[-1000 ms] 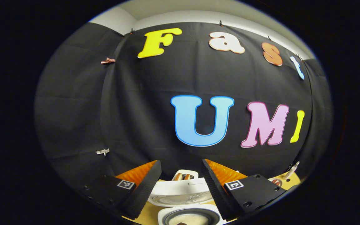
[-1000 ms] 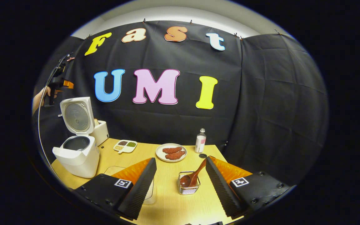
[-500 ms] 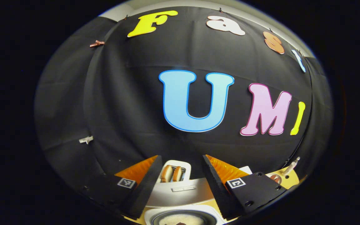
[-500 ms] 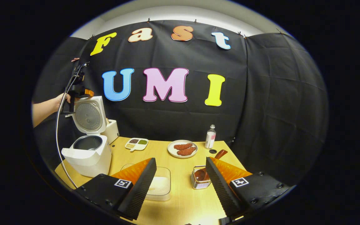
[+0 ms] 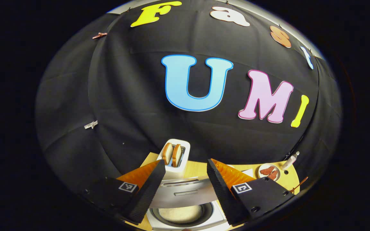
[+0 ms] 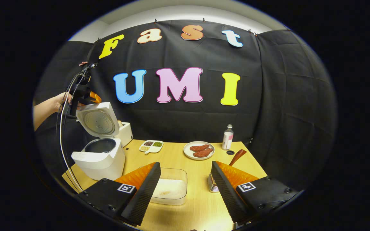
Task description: Close the left gripper, press the button to open the rice cooker; take a wooden spoon from the chopstick holder with the right hand, scoop a spoonful of rice and pour it into the rice cooker, then put the wooden spoon back into the chopstick holder.
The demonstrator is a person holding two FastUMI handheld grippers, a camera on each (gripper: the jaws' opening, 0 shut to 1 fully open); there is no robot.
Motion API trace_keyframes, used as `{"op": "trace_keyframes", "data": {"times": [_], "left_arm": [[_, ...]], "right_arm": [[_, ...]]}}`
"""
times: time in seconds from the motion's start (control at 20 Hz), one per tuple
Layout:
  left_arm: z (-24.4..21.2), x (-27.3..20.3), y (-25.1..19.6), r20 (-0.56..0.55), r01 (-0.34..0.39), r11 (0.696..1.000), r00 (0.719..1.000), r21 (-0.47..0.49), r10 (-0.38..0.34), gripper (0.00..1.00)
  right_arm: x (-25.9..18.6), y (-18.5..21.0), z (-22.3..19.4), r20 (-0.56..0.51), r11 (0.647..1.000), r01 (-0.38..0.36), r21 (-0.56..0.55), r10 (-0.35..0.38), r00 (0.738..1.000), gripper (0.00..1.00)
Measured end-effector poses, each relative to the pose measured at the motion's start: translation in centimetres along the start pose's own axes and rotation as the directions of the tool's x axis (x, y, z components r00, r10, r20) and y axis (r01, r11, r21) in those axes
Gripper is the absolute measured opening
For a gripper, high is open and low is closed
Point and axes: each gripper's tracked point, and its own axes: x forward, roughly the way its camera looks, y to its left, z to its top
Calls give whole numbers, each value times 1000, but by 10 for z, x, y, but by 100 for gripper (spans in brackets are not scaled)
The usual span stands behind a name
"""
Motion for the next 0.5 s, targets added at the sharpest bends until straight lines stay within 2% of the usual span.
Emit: {"op": "trace_keyframes", "data": {"times": [0.25,0.5], "left_arm": [[-56,-31,-11,-46,-7,998,999,-64,5,94],[-125,-39,-23,-50,-38,999,998,4,38,94]], "right_arm": [[-6,8,-14,-22,998,-64,0,64,998,100],[-8,4,-27,-45,996,-88,13,89,995,100]]}}
